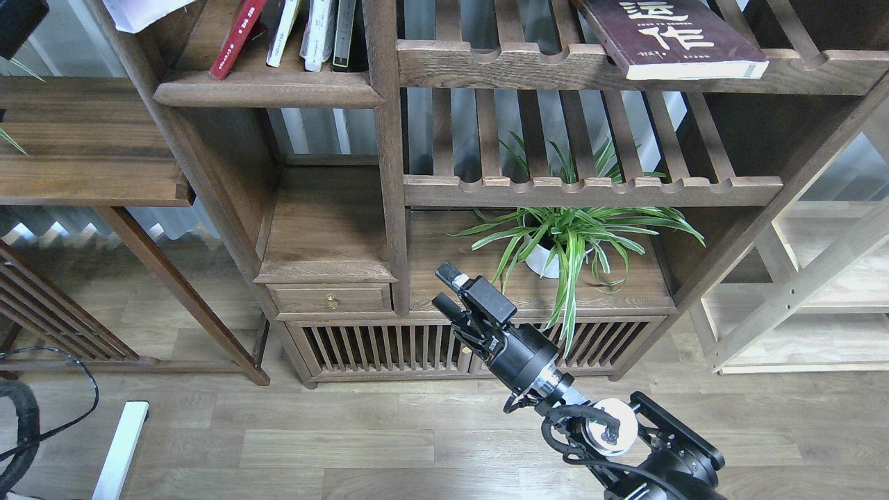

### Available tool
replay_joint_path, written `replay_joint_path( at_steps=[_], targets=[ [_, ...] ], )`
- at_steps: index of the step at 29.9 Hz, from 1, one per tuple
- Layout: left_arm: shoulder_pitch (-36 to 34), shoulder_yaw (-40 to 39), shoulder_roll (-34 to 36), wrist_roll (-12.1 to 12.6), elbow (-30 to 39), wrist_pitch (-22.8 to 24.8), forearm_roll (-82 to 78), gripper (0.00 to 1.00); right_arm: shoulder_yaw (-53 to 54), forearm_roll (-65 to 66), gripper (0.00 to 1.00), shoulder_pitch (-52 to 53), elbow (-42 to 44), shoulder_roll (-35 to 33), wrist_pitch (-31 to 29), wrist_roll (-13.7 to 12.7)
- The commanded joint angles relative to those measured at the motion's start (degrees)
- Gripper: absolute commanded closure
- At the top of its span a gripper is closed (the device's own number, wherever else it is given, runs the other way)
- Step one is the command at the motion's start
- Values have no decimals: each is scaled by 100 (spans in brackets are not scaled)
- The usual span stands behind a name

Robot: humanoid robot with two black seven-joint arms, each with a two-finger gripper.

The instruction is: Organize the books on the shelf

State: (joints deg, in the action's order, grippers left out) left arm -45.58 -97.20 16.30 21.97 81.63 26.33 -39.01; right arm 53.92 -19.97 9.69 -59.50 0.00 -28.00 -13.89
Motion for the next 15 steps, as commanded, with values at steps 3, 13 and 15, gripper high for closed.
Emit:
replay_joint_path(
  at_steps=[3, 13, 15],
  targets=[
    [-38, 183, 75, -316, -209, -145, -19, 100, -22, -16, 5, -20, 0, 0, 0, 0],
    [-354, 912, 242, -992, -700, -647, -19, 100, -13, -16, 4, -29, 0, 0, 0, 0],
    [-521, 1071, 242, -1098, -885, -690, -19, 100, -4, -16, 4, -29, 0, 0, 0, 0]
  ],
)
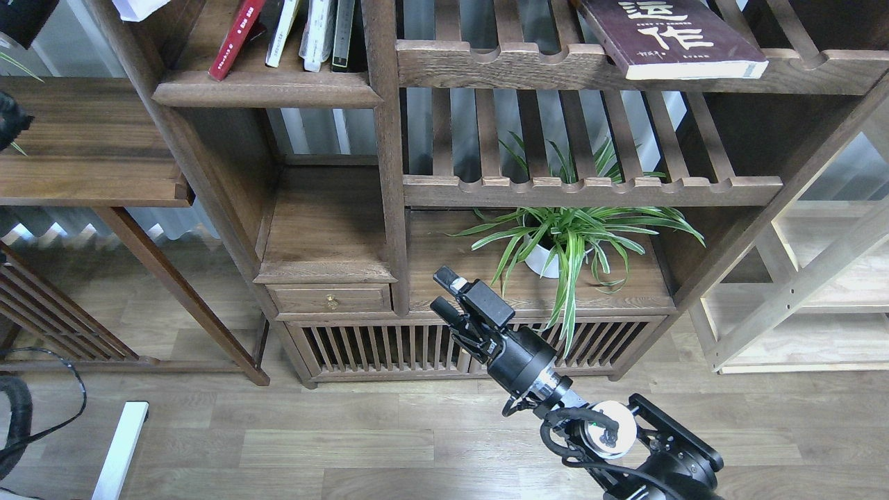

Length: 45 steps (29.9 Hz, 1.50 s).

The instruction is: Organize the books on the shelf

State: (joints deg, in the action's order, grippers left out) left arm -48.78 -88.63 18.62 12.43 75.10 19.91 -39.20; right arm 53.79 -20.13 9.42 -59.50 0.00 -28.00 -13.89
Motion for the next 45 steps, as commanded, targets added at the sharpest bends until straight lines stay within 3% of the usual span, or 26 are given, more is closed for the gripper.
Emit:
replay_joint_path(
  at_steps=[1, 10, 20, 45],
  targets=[
    [-324, 293, 10, -205, -346, -66, 0, 100, 9, 0, 4, -1, 0, 0, 0, 0],
    [-1106, 1005, 10, -505, -1146, -163, -26, 99, 44, -9, 3, -10, 0, 0, 0, 9],
    [-1493, 1559, 10, -909, -1753, -444, -26, 99, 9, -26, 2, -71, -9, 0, 0, 9],
    [-1503, 2007, -60, -1770, -2148, -1438, 53, 99, -264, -17, 2, -177, -9, 0, 0, -9]
  ],
)
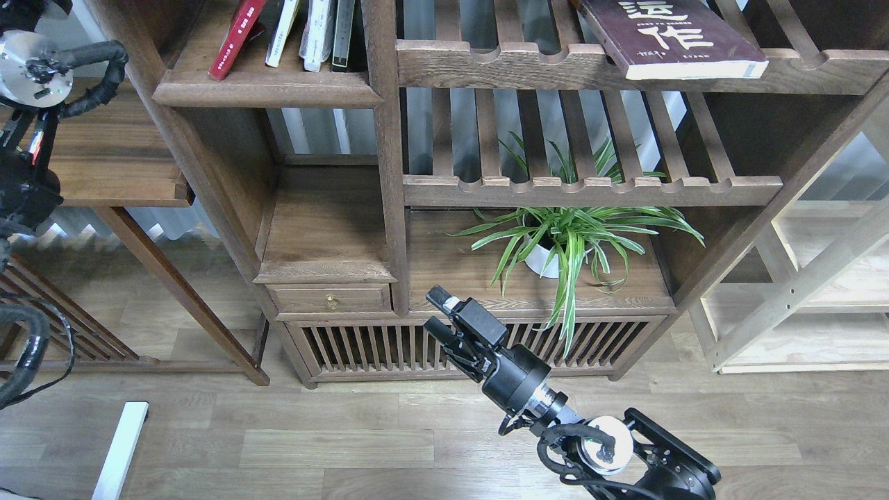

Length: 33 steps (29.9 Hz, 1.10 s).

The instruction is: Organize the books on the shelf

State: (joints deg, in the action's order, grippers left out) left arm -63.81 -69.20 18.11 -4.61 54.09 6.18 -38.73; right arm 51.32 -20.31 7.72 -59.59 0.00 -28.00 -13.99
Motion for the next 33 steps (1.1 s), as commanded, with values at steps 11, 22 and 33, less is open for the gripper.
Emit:
replay_joint_path(
  at_steps=[11, 22, 33],
  targets=[
    [-35, 363, -168, -216, -65, -442, 15, 99, -26, 1, 2, -95, -9, 0, 0, 1],
    [-105, 662, -159, -207, -144, -442, 6, 95, -26, 1, 2, -236, -9, -96, 0, 1],
    [-403, 1145, -106, -365, -618, -372, 6, 95, -149, 1, 2, -253, -9, -105, 0, 1]
  ],
)
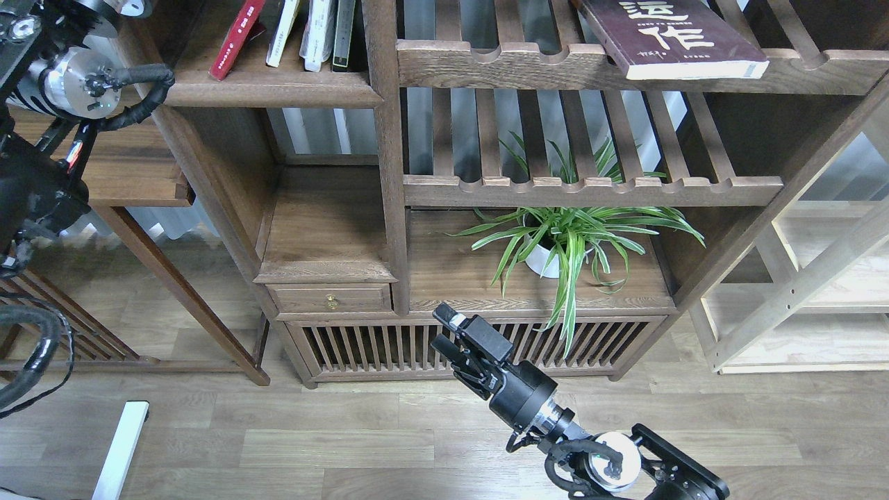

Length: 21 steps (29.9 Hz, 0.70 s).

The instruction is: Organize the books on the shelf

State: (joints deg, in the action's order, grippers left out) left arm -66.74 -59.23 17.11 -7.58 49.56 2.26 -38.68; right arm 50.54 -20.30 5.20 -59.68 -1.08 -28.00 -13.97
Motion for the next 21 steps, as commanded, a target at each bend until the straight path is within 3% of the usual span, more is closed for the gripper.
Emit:
replay_joint_path(
  at_steps=[1, 21],
  targets=[
    [-155, 227, 3, -77, -218, 29, 0, 95, -71, 0, 2, -1, 1, 3, 0, 0],
    [-261, 650, 3, -156, -464, 38, 0, 91, -150, 0, 3, -80, 1, -6, 0, 0]
  ],
)
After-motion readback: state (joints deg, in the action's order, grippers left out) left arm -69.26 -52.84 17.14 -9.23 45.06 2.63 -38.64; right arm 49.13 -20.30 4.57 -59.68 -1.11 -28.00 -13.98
